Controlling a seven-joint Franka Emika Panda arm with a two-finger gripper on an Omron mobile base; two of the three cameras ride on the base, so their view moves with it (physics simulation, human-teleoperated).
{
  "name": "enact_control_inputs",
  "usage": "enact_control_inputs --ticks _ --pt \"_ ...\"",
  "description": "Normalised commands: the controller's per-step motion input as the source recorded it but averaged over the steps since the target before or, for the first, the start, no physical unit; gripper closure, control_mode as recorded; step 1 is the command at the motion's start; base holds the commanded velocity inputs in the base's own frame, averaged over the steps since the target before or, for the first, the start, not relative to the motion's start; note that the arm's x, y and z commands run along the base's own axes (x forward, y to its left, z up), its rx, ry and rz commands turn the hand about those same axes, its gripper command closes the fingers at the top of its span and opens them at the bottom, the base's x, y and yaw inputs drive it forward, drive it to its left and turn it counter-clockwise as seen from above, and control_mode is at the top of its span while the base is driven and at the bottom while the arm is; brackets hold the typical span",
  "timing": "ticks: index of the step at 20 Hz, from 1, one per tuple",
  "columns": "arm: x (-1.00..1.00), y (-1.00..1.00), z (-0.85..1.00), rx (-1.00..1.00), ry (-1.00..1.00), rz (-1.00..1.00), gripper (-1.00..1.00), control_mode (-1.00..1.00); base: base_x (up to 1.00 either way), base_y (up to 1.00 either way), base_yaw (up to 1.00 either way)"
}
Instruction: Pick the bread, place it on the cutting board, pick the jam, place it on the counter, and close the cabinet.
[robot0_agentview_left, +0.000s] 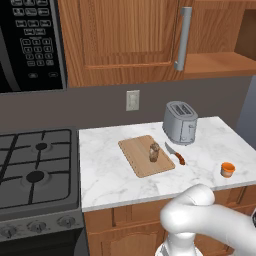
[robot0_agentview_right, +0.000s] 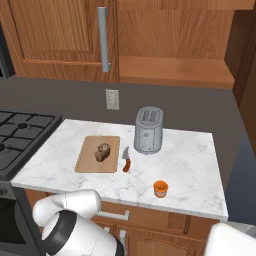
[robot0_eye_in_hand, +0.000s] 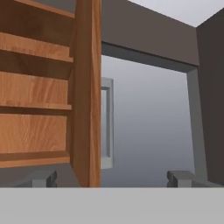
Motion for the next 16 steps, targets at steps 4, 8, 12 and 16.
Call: enact_control_inputs --ticks 4,8,12,16 --pt "0.00 -0.14 0.00 0.00 0.00 0.00 -1.00 -1.00 0.00 0.00 0.00" --pt "0.00 -0.12 0.00 0.00 0.00 0.00 -1.00 -1.00 0.00 0.00 0.00" --pt "0.00 -0.07 0.00 0.00 0.00 0.00 -1.00 -1.00 0.00 0.00 0.00" --pt "0.00 -0.06 0.00 0.00 0.00 0.00 -1.00 -1.00 0.00 0.00 0.00"
